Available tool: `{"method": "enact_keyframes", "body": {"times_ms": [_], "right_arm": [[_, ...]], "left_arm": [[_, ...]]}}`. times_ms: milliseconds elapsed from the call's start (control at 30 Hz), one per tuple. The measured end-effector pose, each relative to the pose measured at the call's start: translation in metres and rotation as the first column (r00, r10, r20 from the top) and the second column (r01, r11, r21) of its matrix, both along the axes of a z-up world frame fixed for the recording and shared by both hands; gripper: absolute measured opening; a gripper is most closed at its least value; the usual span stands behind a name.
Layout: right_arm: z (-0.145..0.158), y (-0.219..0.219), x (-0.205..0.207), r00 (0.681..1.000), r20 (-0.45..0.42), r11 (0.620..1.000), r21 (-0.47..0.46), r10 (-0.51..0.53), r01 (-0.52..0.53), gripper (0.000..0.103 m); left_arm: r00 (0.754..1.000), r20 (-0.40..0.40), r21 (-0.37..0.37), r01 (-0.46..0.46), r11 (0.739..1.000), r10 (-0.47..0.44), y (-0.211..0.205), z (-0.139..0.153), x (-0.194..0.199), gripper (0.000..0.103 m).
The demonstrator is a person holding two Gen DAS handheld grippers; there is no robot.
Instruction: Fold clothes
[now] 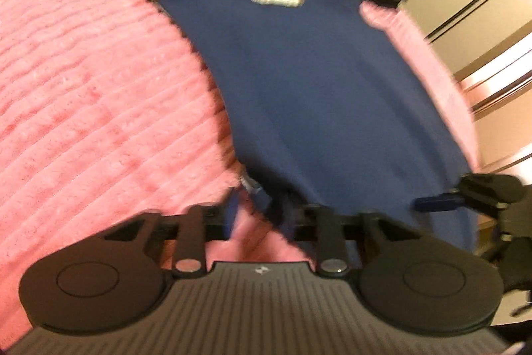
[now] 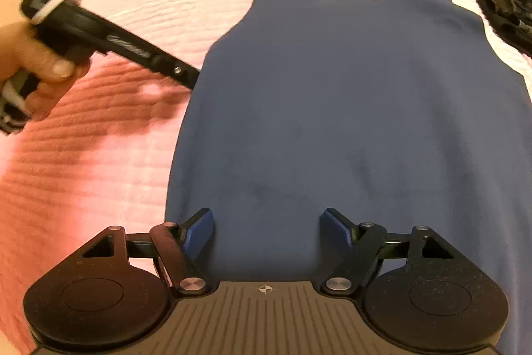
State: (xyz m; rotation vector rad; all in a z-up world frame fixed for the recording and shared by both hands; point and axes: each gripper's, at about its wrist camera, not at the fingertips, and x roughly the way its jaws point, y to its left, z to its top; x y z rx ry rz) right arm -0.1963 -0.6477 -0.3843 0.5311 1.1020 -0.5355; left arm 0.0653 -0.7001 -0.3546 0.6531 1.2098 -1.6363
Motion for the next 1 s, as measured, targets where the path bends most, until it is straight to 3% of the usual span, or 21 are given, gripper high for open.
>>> {"method": "enact_keyframes", "body": {"times_ms": [133, 267, 400, 533, 633, 800, 900, 1000], "right_arm": [[0.011, 0.021, -0.013, 1.0, 0.018, 1.0, 0.028, 0.001, -0.001, 0.076], [0.01, 0.049, -0.014, 0.993, 0.091, 0.992, 0.099, 0.072, -0.081, 0.076], [-0.005, 0.059, -0.003, 0.971, 0.213, 0.966, 0.208, 0.109, -0.154, 0.076], [-0.03, 0.03, -0.029, 0.985, 0.163, 0.962, 0.273, -0.063, 0.016, 0.075], [-0.021, 0.016, -0.057, 0.988, 0.131, 0.982, 0.182, -0.08, 0.055, 0.075], [-0.016, 0.012, -0.074, 0.988, 0.132, 0.981, 0.186, -0.085, 0.059, 0.075], [-0.014, 0.017, -0.076, 0.987, 0.126, 0.981, 0.177, -0.098, 0.075, 0.076], [-0.015, 0.03, -0.08, 0.988, 0.099, 0.979, 0.179, -0.118, 0.099, 0.076]], "left_arm": [[0.996, 0.082, -0.014, 0.048, 0.999, -0.046, 0.012, 0.013, 0.004, 0.0], [0.988, 0.149, 0.014, 0.026, 1.0, -0.028, 0.026, 0.01, 0.017, 0.0], [0.992, 0.127, -0.013, 0.016, 1.0, -0.015, 0.034, 0.021, 0.022, 0.0], [0.99, 0.12, -0.043, 0.079, 0.996, -0.074, 0.048, 0.034, 0.001, 0.0], [0.984, 0.125, -0.051, 0.132, 0.99, -0.125, 0.068, 0.037, -0.022, 0.0], [0.987, 0.06, -0.047, 0.15, 0.988, -0.148, 0.099, 0.033, -0.065, 0.0], [0.993, -0.002, -0.031, 0.114, 0.993, -0.114, 0.106, 0.028, -0.087, 0.003], [0.997, -0.055, -0.019, 0.045, 0.999, -0.046, 0.107, 0.019, -0.099, 0.014]]}}
